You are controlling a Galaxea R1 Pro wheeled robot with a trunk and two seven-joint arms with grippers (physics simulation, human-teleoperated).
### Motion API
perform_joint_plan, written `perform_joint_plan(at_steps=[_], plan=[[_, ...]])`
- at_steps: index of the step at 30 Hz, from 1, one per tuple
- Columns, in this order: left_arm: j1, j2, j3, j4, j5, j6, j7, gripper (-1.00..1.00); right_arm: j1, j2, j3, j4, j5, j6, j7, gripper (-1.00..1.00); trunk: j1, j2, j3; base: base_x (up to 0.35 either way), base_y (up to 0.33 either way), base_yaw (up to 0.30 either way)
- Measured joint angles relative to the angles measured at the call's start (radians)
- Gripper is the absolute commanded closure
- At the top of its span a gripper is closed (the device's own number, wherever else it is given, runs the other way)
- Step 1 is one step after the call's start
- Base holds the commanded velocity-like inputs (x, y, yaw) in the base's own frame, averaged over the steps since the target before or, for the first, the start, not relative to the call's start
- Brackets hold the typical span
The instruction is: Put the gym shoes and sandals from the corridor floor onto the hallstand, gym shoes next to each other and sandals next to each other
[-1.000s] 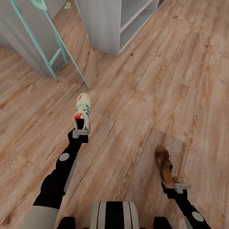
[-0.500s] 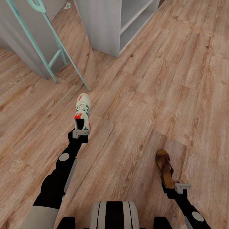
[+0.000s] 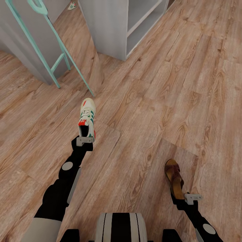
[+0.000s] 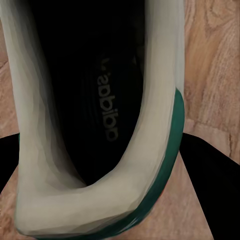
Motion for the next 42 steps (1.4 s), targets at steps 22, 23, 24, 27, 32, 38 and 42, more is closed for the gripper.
perform_joint_plan(at_steps=[22,23,24,27,32,38,42], plan=[[0.003,0.001,0.0,-0.043,0.0,0.008,-0.002,1.0,0.0,0.0,-0.002,0.0,0.0,0.0,0.0,-1.0,0.002,-0.001,-0.029,0.0,0.0,0.0],[0.003,0.001,0.0,-0.043,0.0,0.008,-0.002,1.0,0.0,0.0,-0.002,0.0,0.0,0.0,0.0,-1.0,0.002,-0.001,-0.03,0.0,0.0,0.0],[0.003,0.002,0.0,-0.043,0.0,0.008,-0.002,1.0,0.0,0.0,-0.002,-0.001,0.0,0.0,0.0,-1.0,0.002,-0.001,-0.032,0.0,0.0,0.0],[0.003,0.002,-0.001,-0.043,0.0,0.008,-0.002,1.0,0.0,0.0,-0.002,0.0,0.0,0.0,0.0,-1.0,0.003,-0.002,-0.043,0.0,0.0,0.0],[0.003,0.002,-0.003,-0.044,0.0,0.008,-0.002,1.0,0.0,0.0,-0.002,0.0,0.0,0.0,0.0,-1.0,0.005,-0.002,-0.06,0.0,0.0,0.0],[0.004,0.004,-0.003,-0.042,0.0,0.007,-0.001,1.0,0.0,0.0,-0.002,-0.001,0.0,0.0,0.0,-1.0,0.005,-0.002,-0.069,0.0,0.0,0.0],[0.004,0.004,-0.003,-0.042,0.0,0.006,-0.001,1.0,0.0,0.0,-0.002,-0.002,0.0,0.0,0.0,-1.0,0.004,-0.002,-0.072,0.0,0.0,0.0]])
